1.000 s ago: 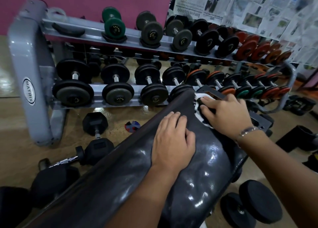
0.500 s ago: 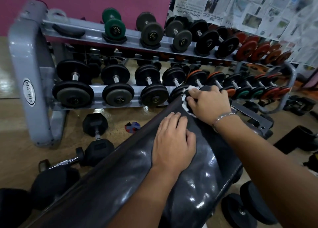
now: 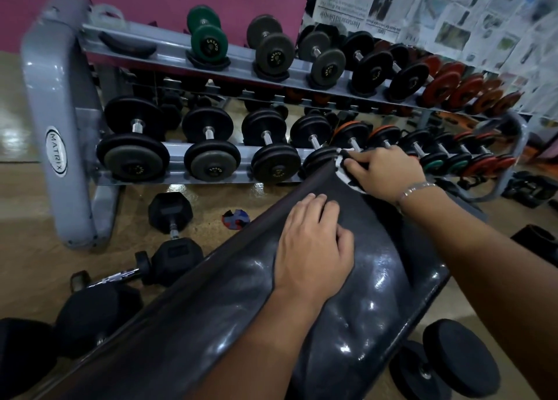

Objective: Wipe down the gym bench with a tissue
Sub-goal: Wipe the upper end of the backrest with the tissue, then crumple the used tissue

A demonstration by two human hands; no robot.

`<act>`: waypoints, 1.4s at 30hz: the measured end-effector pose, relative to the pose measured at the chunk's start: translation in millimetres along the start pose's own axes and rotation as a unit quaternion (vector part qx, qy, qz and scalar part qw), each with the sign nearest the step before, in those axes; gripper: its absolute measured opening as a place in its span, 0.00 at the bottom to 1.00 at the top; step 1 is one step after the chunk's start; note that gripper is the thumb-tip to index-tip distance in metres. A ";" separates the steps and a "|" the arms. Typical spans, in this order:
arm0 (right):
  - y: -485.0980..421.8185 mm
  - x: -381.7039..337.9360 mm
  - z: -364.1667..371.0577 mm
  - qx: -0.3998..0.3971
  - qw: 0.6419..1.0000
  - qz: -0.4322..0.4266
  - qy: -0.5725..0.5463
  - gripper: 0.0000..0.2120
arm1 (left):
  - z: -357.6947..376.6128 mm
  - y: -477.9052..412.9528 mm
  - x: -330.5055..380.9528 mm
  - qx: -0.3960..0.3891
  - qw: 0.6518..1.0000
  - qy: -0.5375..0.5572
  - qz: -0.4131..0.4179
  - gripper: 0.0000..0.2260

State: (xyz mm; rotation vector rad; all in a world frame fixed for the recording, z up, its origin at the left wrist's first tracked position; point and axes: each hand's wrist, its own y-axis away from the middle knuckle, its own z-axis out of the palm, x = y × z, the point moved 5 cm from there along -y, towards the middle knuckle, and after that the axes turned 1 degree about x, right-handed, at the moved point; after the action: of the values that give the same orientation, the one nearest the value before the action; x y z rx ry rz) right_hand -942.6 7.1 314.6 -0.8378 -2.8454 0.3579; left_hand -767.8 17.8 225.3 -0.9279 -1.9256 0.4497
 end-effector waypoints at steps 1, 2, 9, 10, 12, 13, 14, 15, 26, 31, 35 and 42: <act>-6.7 -3.1 -0.2 -0.009 1.000 0.005 -0.006 0.18 | 0.1 -0.1 0.0 0.000 1.000 0.002 -0.001 0.18; -10.6 -9.0 0.7 -0.016 1.000 0.002 -0.005 0.18 | 0.4 -0.2 -0.7 0.000 1.000 0.003 -0.002 0.18; -1.7 -41.1 0.8 -0.037 0.995 -0.088 0.034 0.17 | -8.1 0.0 -1.7 0.011 0.995 0.093 -0.025 0.16; 1.6 -46.4 0.1 -0.044 0.993 -0.101 0.037 0.17 | -12.5 0.0 -1.8 0.027 0.992 0.120 -0.029 0.15; 9.5 -55.0 -1.6 -0.056 0.991 -0.119 0.028 0.16 | -22.2 -0.6 -4.8 0.078 0.979 0.179 -0.055 0.12; 14.8 -59.3 -4.2 -0.059 0.990 -0.129 0.020 0.16 | -28.5 -1.1 -6.7 0.103 0.970 0.207 -0.078 0.11; 20.4 -61.8 -3.9 -0.065 0.989 -0.135 0.012 0.15 | -32.5 -0.9 -9.3 0.127 0.959 0.230 -0.106 0.10; 27.2 -68.4 -9.9 -0.066 0.987 -0.145 0.006 0.15 | -42.6 -2.5 -11.2 0.150 0.948 0.249 -0.133 0.10; 136.3 -164.0 -33.7 -0.172 0.715 0.060 -0.675 0.12 | -158.9 72.5 -74.9 0.112 0.786 0.395 -0.462 0.09; 192.5 -260.7 -1.6 -0.347 0.510 0.143 -0.774 0.22 | -227.4 113.3 -90.7 0.005 0.724 0.492 -0.484 0.09; 221.6 -334.3 18.3 -0.396 0.445 0.129 -0.793 0.32 | -284.7 156.3 -146.1 0.076 0.739 0.433 -0.510 0.09; 264.4 -452.8 90.9 -0.418 0.641 0.094 -0.636 0.13 | -361.7 250.3 -254.2 0.141 0.721 0.350 -0.582 0.09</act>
State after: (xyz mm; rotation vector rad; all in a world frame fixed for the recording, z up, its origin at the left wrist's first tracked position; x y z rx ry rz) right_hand -449.8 -42.8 120.2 -1.4277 -4.3360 -0.8612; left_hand -277.6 -34.8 102.6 0.4006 -1.2948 -0.3427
